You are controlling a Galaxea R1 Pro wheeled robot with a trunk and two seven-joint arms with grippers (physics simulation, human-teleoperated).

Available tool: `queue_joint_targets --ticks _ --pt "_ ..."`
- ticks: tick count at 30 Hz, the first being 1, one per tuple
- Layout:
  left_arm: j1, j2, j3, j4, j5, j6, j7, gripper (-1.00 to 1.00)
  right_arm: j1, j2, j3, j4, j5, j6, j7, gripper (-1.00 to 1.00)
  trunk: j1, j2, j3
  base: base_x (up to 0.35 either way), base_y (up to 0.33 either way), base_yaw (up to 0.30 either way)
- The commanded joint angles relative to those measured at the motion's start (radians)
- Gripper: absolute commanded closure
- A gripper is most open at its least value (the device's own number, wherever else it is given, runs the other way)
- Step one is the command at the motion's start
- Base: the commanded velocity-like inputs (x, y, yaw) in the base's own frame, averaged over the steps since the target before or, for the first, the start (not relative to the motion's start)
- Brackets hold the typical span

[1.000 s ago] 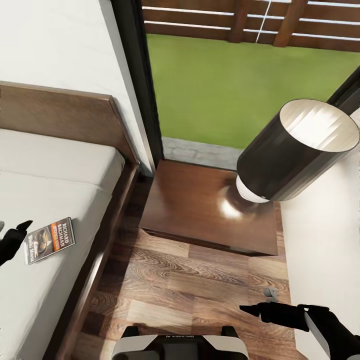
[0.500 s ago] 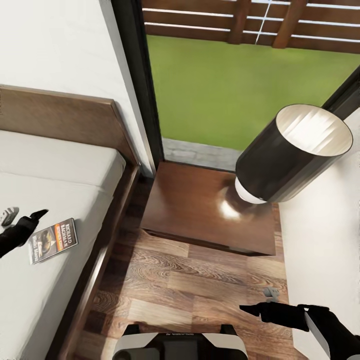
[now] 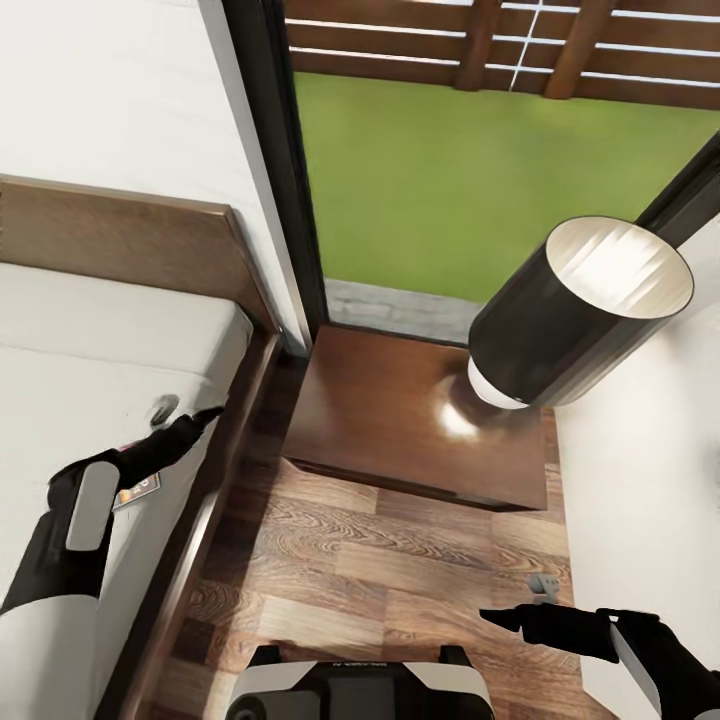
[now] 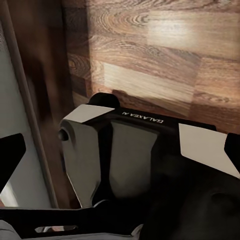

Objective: In the bedroom, move the book from the bed onto either nightstand, and place the two sandals side by side next to the bed.

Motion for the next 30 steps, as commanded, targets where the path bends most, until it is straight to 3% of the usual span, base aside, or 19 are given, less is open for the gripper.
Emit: queue_joint_targets --ticks 1,2,4,7,10,11,14,18,19,20,24,27,30 --pt "-0.001 -0.023 -0.048 -0.001 -0.006 0.005 0.004 -1.0 0.0 0.0 -0.001 0.0 -0.005 0.008 0.001 -1.0 0.0 0.0 0.0 0.0 0.0 0.0" --pt "-0.001 -0.033 -0.07 -0.001 -0.006 0.005 0.011 -1.0 0.0 0.001 -0.001 0.001 -0.005 0.008 0.001 -1.0 0.0 0.0 0.0 0.0 0.0 0.0" --pt "-0.001 -0.077 -0.165 -0.001 -0.005 0.004 0.051 -1.0 0.0 0.001 0.0 0.0 -0.004 0.008 0.001 -1.0 0.0 0.0 0.0 0.0 0.0 0.0" --pt "-0.001 -0.121 -0.258 0.002 -0.004 0.003 0.099 -1.0 0.0 0.001 0.001 0.001 -0.005 0.008 0.0 -1.0 0.0 0.0 0.0 0.0 0.0 0.0" --pt "-0.001 -0.193 -0.407 0.049 -0.004 -0.001 0.19 -1.0 0.0 0.001 0.001 0.001 -0.006 0.008 0.0 -1.0 0.0 0.0 0.0 0.0 0.0 0.0" --pt "-0.001 -0.242 -0.535 0.097 -0.003 -0.011 0.262 -1.0 0.0 0.001 0.002 0.0 -0.007 0.009 0.001 -1.0 0.0 0.0 0.0 0.0 0.0 0.0" --pt "0.0 -0.262 -0.635 0.13 0.001 -0.03 0.297 -1.0 0.0 0.001 0.002 0.0 -0.007 0.009 0.001 -1.0 0.0 0.0 0.0 0.0 0.0 0.0" --pt "0.011 -0.269 -0.691 0.208 0.001 -0.069 0.304 -1.0 -0.001 0.001 0.003 0.0 -0.008 0.009 0.001 -1.0 0.0 0.0 0.0 0.0 0.0 0.0" --pt "0.014 -0.271 -0.707 0.236 0.001 -0.097 0.304 -1.0 -0.001 0.001 0.004 0.0 -0.008 0.009 0.001 -1.0 0.0 0.0 0.0 0.0 0.0 0.0" --pt "0.019 -0.271 -0.746 0.271 0.001 -0.161 0.308 -1.0 0.0 0.001 0.004 0.0 -0.008 0.009 0.001 -1.0 0.0 0.0 0.0 0.0 0.0 0.0" --pt "0.022 -0.262 -0.77 0.286 0.001 -0.193 0.311 -1.0 0.0 0.0 0.001 -0.002 -0.008 0.009 0.001 -1.0 0.0 0.0 0.0 0.0 0.0 0.0" --pt "0.022 -0.226 -0.771 0.288 0.006 -0.196 0.307 -1.0 0.0 0.0 -0.001 -0.002 -0.008 0.009 0.001 -1.0 0.0 0.0 0.0 0.0 0.0 0.0" --pt "0.022 -0.191 -0.77 0.291 0.034 -0.197 0.303 -1.0 0.0 -0.001 -0.002 -0.002 -0.008 0.009 0.001 -1.0 -0.004 0.007 0.003 0.0 0.0 0.0"
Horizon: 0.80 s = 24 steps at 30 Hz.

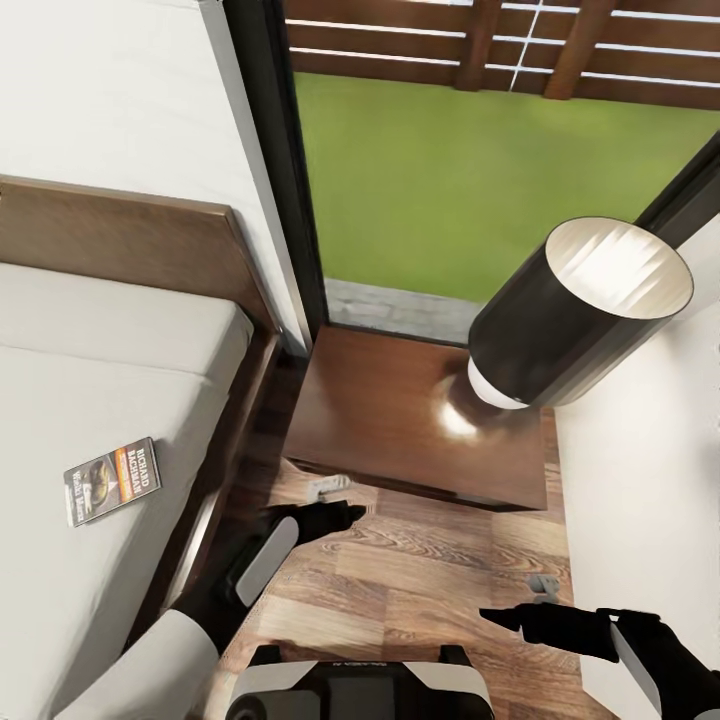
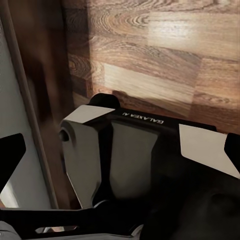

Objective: In the bedroom, move the book from the bed onto either nightstand, and place the two sandals side by side next to the bed.

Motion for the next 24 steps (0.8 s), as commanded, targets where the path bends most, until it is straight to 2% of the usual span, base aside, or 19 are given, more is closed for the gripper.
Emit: queue_joint_targets --ticks 1,3,5,7,11,14,19,21,22,24 --pt "0.0 0.012 -0.001 -0.001 0.024 0.002 0.008 -1.0 0.0 0.0 0.0 0.0 -0.006 0.008 0.002 -1.0 -0.004 0.007 0.003 0.0 0.0 0.0" --pt "0.0 0.032 -0.001 -0.001 0.042 0.002 0.007 -1.0 0.0 0.0 0.0 0.0 -0.006 0.008 0.002 -1.0 -0.012 0.021 0.009 0.0 0.0 0.0" --pt "0.002 0.065 -0.001 0.001 0.068 -0.001 -0.003 -1.0 0.0 0.0 0.001 0.001 -0.006 0.008 0.002 -1.0 -0.019 0.035 0.015 0.0 0.0 0.0" --pt "0.014 0.09 -0.001 0.005 0.082 -0.003 -0.043 -1.0 0.0 0.0 0.001 0.001 -0.006 0.008 0.002 -1.0 -0.027 0.049 0.022 0.0 0.0 0.0" --pt "0.036 0.121 -0.001 0.007 0.085 -0.006 -0.134 -1.0 0.0 0.0 0.002 0.003 -0.006 0.008 0.002 -1.0 -0.042 0.077 0.034 0.0 0.0 0.0" --pt "0.046 0.131 -0.001 0.008 0.085 -0.006 -0.166 -1.0 0.0 0.0 0.003 0.003 -0.006 0.008 0.002 -1.0 -0.054 0.098 0.043 0.0 0.0 0.0" --pt "0.064 0.143 -0.002 0.01 0.084 -0.006 -0.184 -1.0 0.0 0.0 0.005 0.004 -0.005 0.008 0.002 -1.0 -0.073 0.133 0.059 0.0 0.0 0.0" --pt "0.088 0.152 -0.003 0.01 0.083 -0.007 -0.189 -1.0 0.0 0.001 0.005 0.005 -0.004 0.008 0.002 -1.0 -0.081 0.147 0.065 0.0 0.0 0.0" --pt "0.114 0.171 -0.004 0.009 0.083 -0.015 -0.202 -1.0 0.0 0.002 0.006 0.007 -0.004 0.008 0.002 -1.0 -0.084 0.154 0.069 0.0 0.0 0.0" --pt "0.128 0.197 -0.004 0.009 0.083 -0.025 -0.265 -1.0 0.0 0.002 0.007 0.009 -0.004 0.008 0.002 -1.0 -0.092 0.168 0.075 0.0 0.0 0.0"
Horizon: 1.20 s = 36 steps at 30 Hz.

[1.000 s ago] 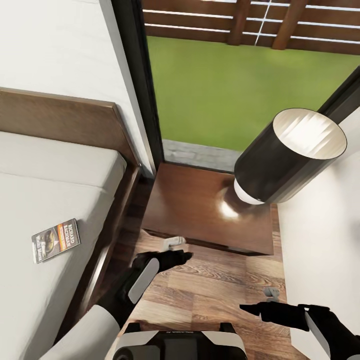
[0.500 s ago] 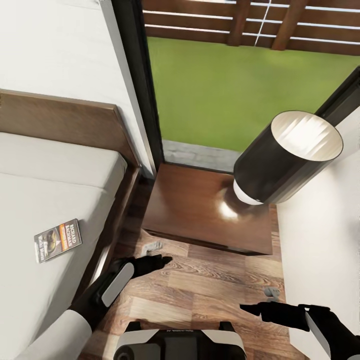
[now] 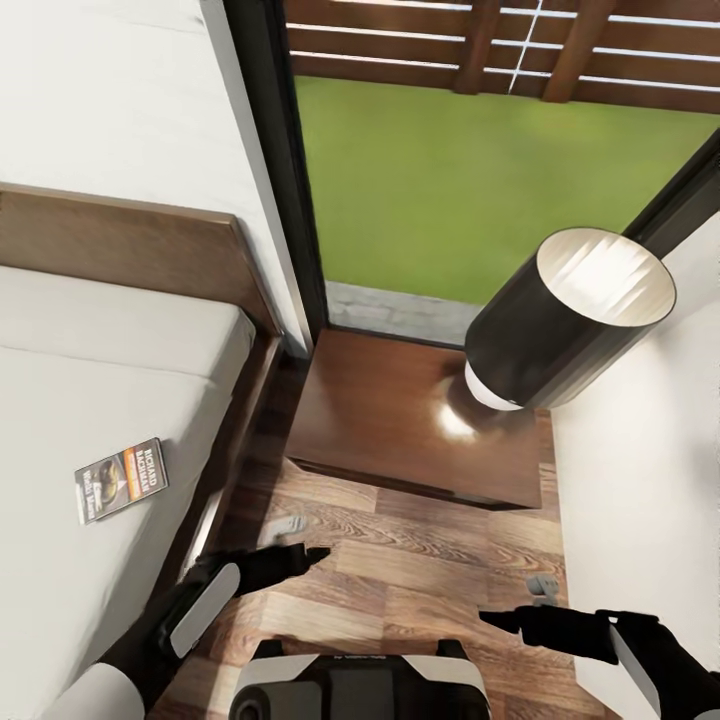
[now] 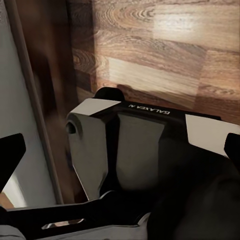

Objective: In the bedroom, move the book from the bed onto either nightstand, and place the two sandals side by side next to the bed.

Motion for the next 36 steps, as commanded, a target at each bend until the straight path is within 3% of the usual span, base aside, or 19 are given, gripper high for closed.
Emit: queue_joint_targets --ticks 1,6,7,8,14,20,26,36 --pt "0.002 0.009 -0.002 0.0 0.002 0.0 -0.024 -1.0 0.0 0.0 -0.001 0.001 -0.006 0.008 0.002 -1.0 -0.004 0.007 0.003 0.0 0.0 0.0" --pt "0.018 0.083 -0.002 0.077 0.002 -0.034 -0.226 -1.0 0.0 -0.001 -0.001 0.004 -0.008 0.007 0.002 -1.0 -0.023 0.042 0.018 0.0 0.0 0.0" --pt "0.018 0.089 -0.002 0.113 0.002 -0.058 -0.248 -1.0 0.0 -0.001 -0.001 0.005 -0.009 0.007 0.002 -1.0 -0.027 0.049 0.021 0.0 0.0 0.0" --pt "0.019 0.095 -0.002 0.209 0.002 -0.137 -0.306 -1.0 0.0 -0.001 -0.001 0.005 -0.01 0.007 0.002 -1.0 -0.031 0.056 0.025 0.0 0.0 0.0" --pt "0.02 0.095 -0.003 0.34 0.001 -0.229 -0.457 -1.0 0.0 0.0 -0.001 0.006 -0.011 0.007 0.002 -1.0 -0.054 0.098 0.043 0.0 0.0 0.0" --pt "0.02 0.083 -0.004 0.393 0.002 -0.257 -0.487 -1.0 0.0 0.0 -0.008 -0.007 -0.011 0.008 0.002 -1.0 -0.077 0.14 0.062 0.0 0.0 0.0" --pt "0.02 0.072 -0.004 0.412 0.006 -0.272 -0.49 -1.0 0.0 0.001 -0.01 -0.054 -0.012 0.058 0.002 -1.0 -0.077 0.14 0.062 0.0 0.0 0.0" --pt "0.02 0.049 -0.004 0.442 0.005 -0.274 -0.49 -1.0 0.0 0.003 -0.002 -0.076 -0.003 0.059 -0.002 -1.0 -0.077 0.14 0.062 0.0 0.0 0.0"
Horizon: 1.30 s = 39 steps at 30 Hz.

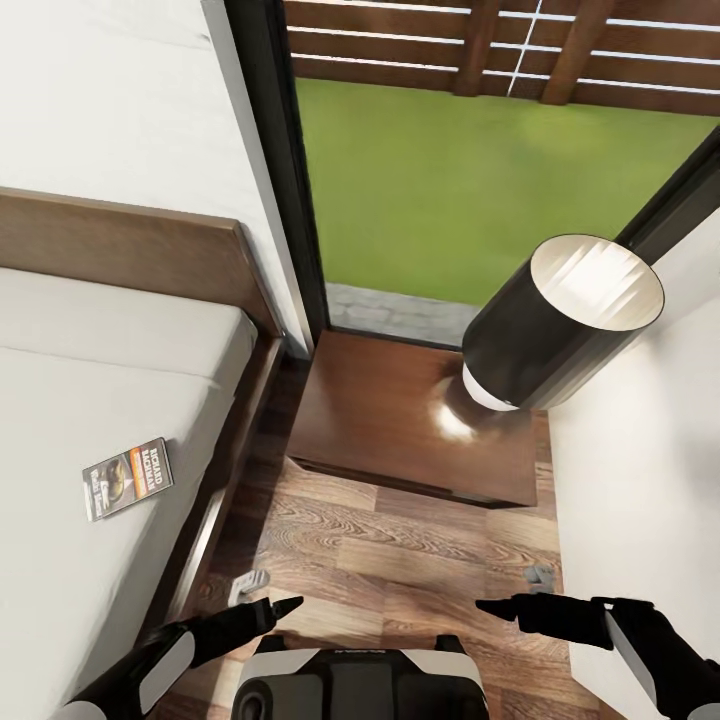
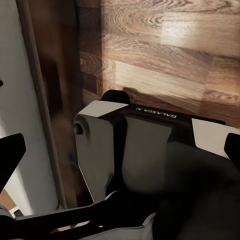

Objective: In the bedroom, move the book from the bed onto either nightstand, and place the two sandals side by side next to the bed.

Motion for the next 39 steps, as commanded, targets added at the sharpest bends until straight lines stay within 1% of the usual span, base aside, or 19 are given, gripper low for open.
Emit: queue_joint_targets --ticks 1,17,39 --pt "0.0 0.001 -0.004 -0.001 0.01 0.008 0.0 -1.0 0.0 0.0 -0.001 0.0 -0.006 0.008 0.001 -1.0 0.0 -0.001 -0.001 0.0 0.0 0.0" --pt "0.0 0.0 -0.004 0.0 0.012 0.011 -0.003 -1.0 0.0 0.0 -0.001 0.001 -0.01 0.01 0.003 -1.0 0.0 -0.001 -0.001 0.0 0.0 0.017" --pt "0.0 0.0 -0.004 0.0 0.012 0.011 -0.003 -1.0 0.0 -0.001 -0.001 0.001 -0.009 0.009 0.002 -1.0 0.0 -0.001 -0.001 0.0 0.0 0.276"
